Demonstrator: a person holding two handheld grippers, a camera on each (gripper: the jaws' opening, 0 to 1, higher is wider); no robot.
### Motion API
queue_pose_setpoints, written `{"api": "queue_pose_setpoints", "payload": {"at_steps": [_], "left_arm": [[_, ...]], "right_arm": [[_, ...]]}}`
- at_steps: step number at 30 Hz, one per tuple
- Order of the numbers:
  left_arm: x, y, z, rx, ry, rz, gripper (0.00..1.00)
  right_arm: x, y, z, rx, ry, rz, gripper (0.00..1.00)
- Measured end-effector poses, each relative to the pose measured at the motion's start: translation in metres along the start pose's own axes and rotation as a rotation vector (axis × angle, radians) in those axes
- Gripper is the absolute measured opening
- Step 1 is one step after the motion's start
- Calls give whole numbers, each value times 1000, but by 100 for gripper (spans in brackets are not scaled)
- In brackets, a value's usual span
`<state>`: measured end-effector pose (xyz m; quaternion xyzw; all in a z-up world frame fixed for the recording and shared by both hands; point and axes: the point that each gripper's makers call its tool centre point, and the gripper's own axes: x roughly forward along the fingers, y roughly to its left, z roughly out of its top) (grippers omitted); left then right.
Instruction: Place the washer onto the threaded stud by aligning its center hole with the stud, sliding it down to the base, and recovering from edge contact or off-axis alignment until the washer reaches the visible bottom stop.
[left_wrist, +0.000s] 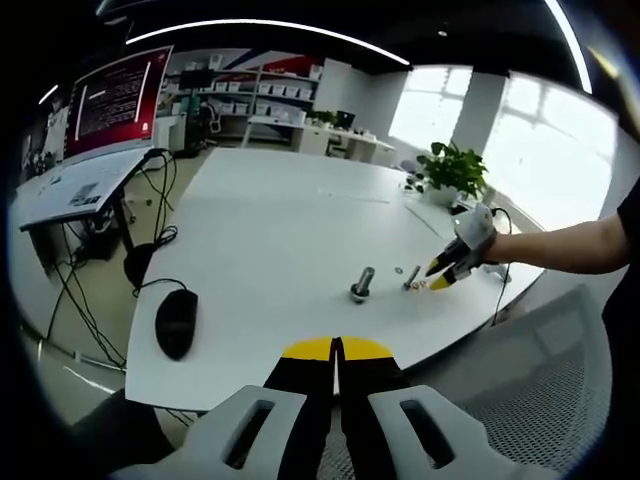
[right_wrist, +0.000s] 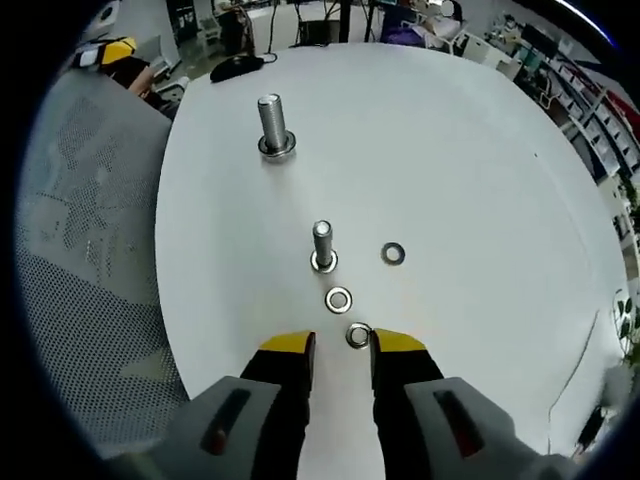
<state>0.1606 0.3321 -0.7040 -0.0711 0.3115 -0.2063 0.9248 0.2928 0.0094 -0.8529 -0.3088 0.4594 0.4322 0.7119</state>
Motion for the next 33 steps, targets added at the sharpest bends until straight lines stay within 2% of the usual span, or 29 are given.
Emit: {"api": "queue_pose_setpoints", "payload": {"at_steps": [10, 13, 14, 16, 27, 33], "left_arm": [[0, -1, 1, 0, -4, -6, 0], [0, -1, 1, 0, -5, -8, 0], [0, -1, 1, 0, -4, -9, 0], [0, -1, 0, 1, -1, -9, 0], [1, -1, 1, 0, -1, -5, 0], [0, 0, 3, -5, -15, 0, 0]], "right_arm": [[7, -2, -11, 35, 27, 17, 24], [12, 1, -14, 4, 41, 29, 24], [12, 0, -10, -4, 19, 34, 24], [11, -1, -11, 42, 24, 33, 24], [13, -4, -4, 26, 7, 27, 22], [15, -6, -1, 46, -41, 11, 19]]}}
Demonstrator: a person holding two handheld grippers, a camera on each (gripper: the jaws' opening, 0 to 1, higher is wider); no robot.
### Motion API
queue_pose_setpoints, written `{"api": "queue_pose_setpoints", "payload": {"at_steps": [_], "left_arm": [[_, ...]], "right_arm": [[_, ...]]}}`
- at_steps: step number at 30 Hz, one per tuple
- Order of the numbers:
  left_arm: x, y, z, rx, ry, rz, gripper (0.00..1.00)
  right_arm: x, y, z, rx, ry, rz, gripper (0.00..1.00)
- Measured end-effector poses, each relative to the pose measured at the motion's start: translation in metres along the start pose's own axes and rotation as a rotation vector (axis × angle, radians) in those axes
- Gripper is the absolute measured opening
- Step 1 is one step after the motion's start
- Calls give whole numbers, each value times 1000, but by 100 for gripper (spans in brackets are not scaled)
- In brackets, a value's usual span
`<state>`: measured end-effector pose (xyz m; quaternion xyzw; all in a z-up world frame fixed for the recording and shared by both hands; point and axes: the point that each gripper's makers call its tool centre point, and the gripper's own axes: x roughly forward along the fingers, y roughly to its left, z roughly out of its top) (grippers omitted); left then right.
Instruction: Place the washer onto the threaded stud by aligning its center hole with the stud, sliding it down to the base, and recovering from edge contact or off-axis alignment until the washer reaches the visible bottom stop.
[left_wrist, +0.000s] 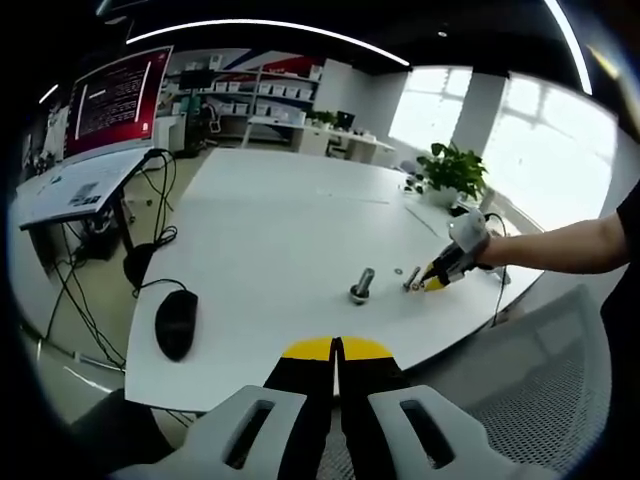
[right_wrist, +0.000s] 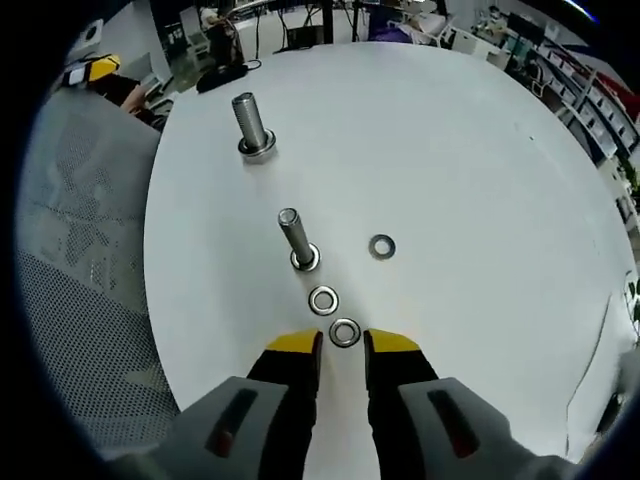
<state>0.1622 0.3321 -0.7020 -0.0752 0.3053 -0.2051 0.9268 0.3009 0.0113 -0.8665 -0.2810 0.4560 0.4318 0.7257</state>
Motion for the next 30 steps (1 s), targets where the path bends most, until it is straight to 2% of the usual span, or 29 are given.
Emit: {"api": "queue_pose_setpoints", "payload": {"at_steps": [6, 18, 26, 30], "left_arm": [[0, 0, -2, 1, 10, 2, 0], [0, 1, -3, -2, 15, 7, 0], [0, 1, -4, -2, 20, 7, 0], [0, 1, -4, -3, 23, 8, 0]], "right_arm": [[1, -1, 0, -15, -18, 0, 16], [1, 0, 2, -45, -9, -15, 14], [1, -2, 2, -52, 10, -17, 14], [0, 0, -1, -79, 50, -8, 14]]}}
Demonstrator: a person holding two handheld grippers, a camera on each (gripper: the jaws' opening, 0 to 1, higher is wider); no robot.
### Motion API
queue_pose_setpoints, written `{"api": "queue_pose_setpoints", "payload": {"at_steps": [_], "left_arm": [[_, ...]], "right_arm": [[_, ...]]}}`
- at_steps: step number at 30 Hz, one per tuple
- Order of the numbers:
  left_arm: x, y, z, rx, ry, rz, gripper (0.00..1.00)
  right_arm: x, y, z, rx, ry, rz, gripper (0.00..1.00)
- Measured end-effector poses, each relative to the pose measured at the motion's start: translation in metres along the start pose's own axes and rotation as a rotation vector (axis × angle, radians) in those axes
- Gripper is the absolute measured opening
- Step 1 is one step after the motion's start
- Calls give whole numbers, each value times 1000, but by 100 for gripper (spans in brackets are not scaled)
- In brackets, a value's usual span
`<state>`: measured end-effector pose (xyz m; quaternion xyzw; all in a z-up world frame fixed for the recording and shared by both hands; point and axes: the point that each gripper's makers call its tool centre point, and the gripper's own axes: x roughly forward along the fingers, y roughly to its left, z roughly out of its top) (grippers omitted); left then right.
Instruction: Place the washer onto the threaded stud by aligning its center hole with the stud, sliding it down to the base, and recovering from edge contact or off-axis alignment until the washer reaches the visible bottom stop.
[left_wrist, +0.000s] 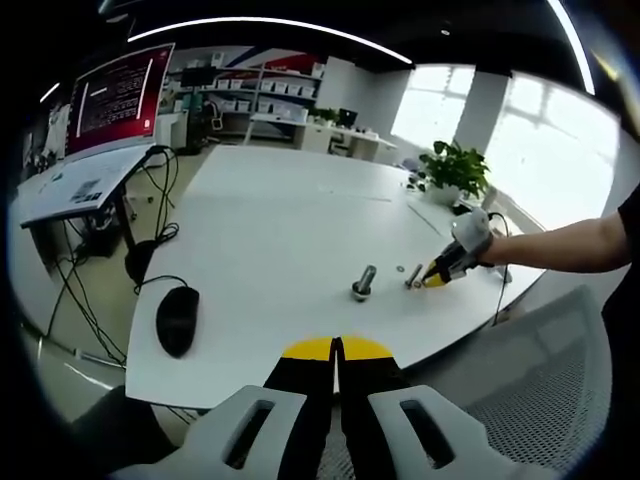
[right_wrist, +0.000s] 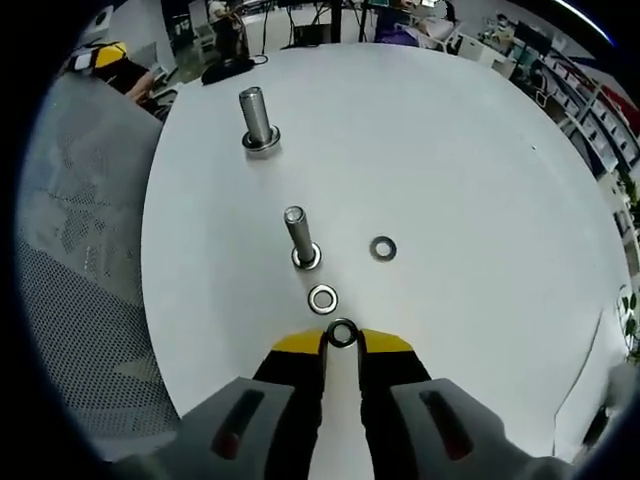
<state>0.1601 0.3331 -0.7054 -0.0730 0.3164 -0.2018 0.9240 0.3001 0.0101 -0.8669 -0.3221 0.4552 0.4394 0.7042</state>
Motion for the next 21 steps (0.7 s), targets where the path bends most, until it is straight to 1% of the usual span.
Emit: {"api": "queue_pose_setpoints", "payload": {"at_steps": [8, 13, 21], "left_arm": [[0, 0, 1, 0, -3, 0, 0], [0, 0, 1, 1, -5, -2, 0], [0, 0, 2, 0, -10, -2, 0]], "right_arm": [[-10, 3, 1, -39, 29, 24, 14], [-21, 7, 11, -62, 22, 38, 14], [-31, 13, 24, -95, 12, 63, 14]]}}
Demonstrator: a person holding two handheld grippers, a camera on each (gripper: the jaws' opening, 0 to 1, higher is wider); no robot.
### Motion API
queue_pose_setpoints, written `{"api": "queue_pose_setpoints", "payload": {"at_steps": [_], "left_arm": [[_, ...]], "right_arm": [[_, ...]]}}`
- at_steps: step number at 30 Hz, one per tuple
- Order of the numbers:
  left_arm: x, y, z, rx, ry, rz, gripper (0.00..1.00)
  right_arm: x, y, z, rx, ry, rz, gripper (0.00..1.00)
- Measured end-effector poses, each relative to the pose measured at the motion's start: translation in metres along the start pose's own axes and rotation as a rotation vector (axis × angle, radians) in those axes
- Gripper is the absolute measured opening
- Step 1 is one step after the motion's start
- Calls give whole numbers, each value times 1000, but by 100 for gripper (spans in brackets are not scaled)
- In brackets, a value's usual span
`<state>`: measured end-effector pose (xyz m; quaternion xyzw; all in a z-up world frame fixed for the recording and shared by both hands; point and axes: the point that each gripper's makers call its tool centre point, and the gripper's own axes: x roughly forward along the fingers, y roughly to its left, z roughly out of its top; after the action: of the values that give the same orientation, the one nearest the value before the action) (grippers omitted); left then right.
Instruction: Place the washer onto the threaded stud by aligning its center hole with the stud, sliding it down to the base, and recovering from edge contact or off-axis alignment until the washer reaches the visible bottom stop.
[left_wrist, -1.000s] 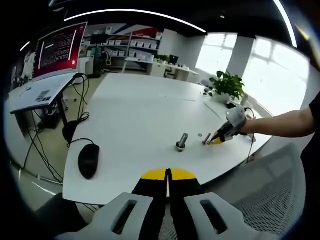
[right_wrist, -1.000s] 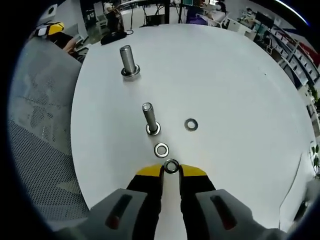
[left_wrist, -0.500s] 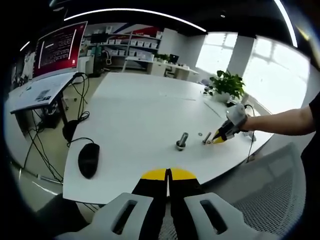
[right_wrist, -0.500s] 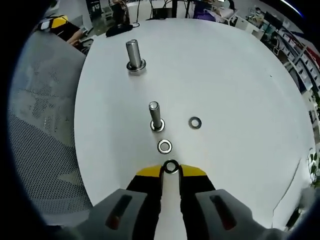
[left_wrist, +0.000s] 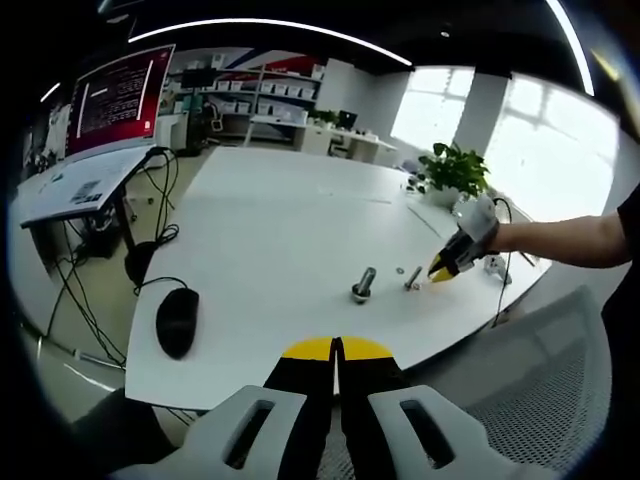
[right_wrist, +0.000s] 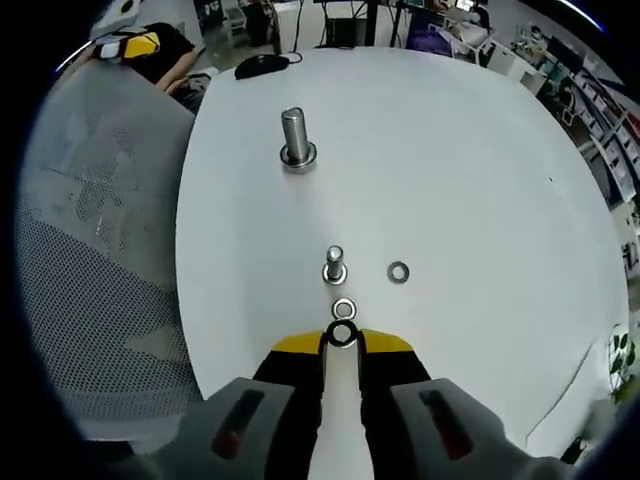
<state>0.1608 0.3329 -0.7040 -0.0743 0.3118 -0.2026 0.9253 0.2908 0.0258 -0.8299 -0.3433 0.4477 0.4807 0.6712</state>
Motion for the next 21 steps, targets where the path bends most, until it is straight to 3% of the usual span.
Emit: {"api": "queue_pose_setpoints", "payload": {"at_steps": [13, 21], "left_arm": [[0, 0, 1, 0, -7, -1, 0], [-1, 0, 1, 0, -8, -2, 0]], "right_arm": [[-16, 6, 25, -9, -44, 19, 14], [-15, 6, 36, -53, -59, -12, 14]]}}
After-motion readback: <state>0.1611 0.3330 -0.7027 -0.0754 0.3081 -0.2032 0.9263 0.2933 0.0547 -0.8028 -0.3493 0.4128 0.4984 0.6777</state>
